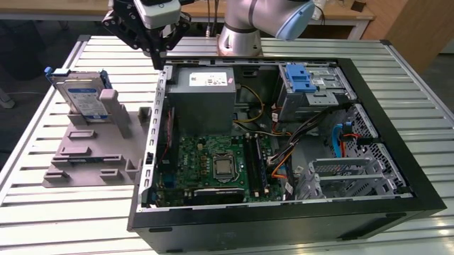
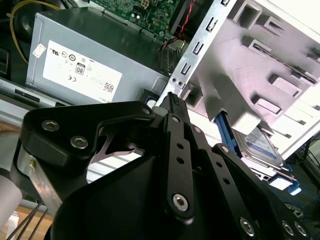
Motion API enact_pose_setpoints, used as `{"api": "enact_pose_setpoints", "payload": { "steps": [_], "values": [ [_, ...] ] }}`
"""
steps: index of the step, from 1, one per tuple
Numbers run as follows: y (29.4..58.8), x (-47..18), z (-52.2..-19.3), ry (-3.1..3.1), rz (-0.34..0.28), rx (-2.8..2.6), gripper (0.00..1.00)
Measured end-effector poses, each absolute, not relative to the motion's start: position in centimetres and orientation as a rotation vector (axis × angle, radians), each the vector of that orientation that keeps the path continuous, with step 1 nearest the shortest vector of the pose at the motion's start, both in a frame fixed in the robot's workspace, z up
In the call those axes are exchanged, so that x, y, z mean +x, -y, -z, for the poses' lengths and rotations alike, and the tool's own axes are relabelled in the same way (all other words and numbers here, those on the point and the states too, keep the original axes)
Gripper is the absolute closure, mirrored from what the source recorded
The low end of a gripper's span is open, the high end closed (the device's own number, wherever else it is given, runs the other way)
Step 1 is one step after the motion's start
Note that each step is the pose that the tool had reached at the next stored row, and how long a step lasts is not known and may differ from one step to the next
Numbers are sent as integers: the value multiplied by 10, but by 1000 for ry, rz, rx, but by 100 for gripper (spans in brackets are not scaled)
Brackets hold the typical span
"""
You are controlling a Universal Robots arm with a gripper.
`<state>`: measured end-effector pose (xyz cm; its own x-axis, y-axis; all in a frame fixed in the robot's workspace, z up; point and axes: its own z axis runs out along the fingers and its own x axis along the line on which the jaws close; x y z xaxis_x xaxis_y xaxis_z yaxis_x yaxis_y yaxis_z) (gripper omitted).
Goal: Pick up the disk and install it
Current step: 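Reach for the disk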
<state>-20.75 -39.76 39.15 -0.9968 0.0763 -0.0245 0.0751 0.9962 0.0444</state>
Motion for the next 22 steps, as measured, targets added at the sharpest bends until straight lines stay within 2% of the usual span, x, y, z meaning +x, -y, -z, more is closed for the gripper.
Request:
{"api": "enact_pose_setpoints", "payload": {
  "steps": [22],
  "values": [
    [395,-221,-391,-3113,-67,118,89]
  ]
}}
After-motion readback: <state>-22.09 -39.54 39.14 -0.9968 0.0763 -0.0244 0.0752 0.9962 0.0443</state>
